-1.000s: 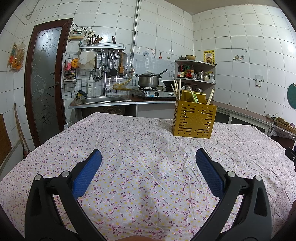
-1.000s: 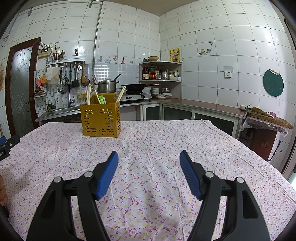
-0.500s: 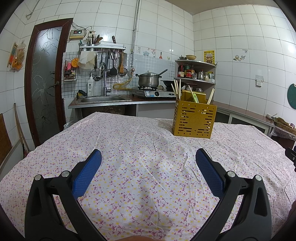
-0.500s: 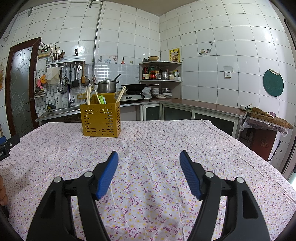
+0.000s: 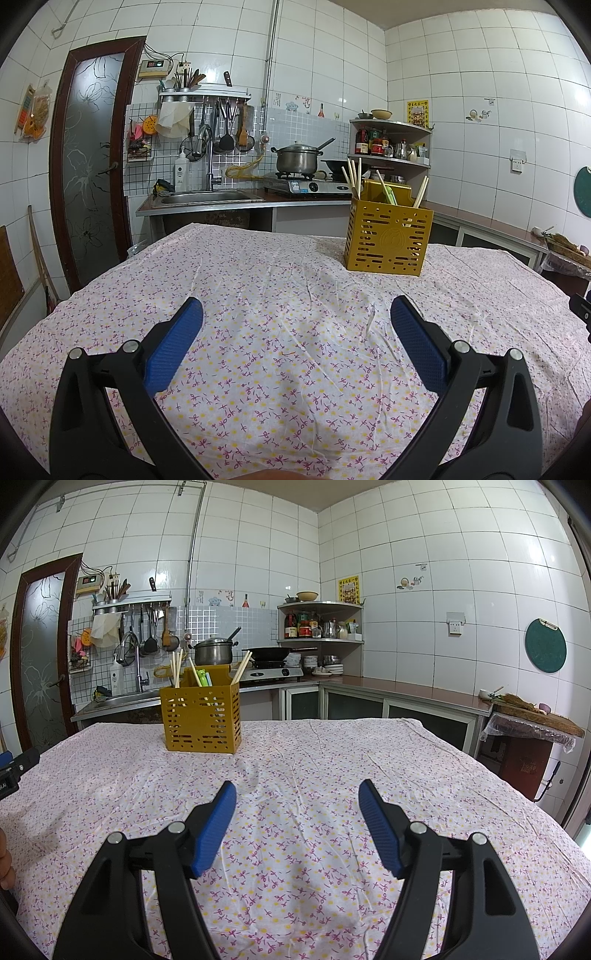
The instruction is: Organize utensils
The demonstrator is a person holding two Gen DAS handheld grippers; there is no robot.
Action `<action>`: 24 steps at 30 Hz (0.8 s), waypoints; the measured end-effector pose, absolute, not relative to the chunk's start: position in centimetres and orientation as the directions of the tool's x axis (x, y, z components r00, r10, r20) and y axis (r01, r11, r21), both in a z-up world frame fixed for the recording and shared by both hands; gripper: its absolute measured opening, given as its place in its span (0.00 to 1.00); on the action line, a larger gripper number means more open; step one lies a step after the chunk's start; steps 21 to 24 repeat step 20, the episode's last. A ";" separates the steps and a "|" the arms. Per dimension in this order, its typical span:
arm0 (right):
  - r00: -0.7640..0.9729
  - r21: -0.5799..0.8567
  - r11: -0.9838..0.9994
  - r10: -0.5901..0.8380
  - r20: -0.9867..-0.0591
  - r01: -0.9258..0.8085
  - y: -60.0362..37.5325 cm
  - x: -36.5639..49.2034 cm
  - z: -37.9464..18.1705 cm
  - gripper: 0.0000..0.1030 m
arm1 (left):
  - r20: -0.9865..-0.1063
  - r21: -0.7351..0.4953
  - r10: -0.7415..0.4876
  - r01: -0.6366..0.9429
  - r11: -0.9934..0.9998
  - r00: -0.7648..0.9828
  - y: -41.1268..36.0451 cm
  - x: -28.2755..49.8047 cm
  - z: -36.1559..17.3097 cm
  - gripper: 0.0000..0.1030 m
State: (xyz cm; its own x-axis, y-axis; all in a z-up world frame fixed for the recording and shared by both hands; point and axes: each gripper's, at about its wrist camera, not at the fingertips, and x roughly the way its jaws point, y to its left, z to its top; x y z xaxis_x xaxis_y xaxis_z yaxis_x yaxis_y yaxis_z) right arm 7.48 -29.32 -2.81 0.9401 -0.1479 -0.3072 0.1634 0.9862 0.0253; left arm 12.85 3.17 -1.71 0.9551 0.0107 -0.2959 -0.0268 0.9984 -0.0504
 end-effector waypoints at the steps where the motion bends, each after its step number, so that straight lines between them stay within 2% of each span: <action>1: 0.940 0.025 0.986 -0.148 -0.308 0.163 -29.3 7.5 -2.8 0.66 | -0.296 -0.051 0.011 -0.027 0.998 0.955 3.2 12.8 -1.7 0.95; 24: 0.940 0.025 0.986 -0.147 -0.307 0.162 -29.3 7.5 -2.9 0.66 | -0.293 -0.057 0.014 -0.032 0.998 0.956 3.2 12.7 -1.6 0.95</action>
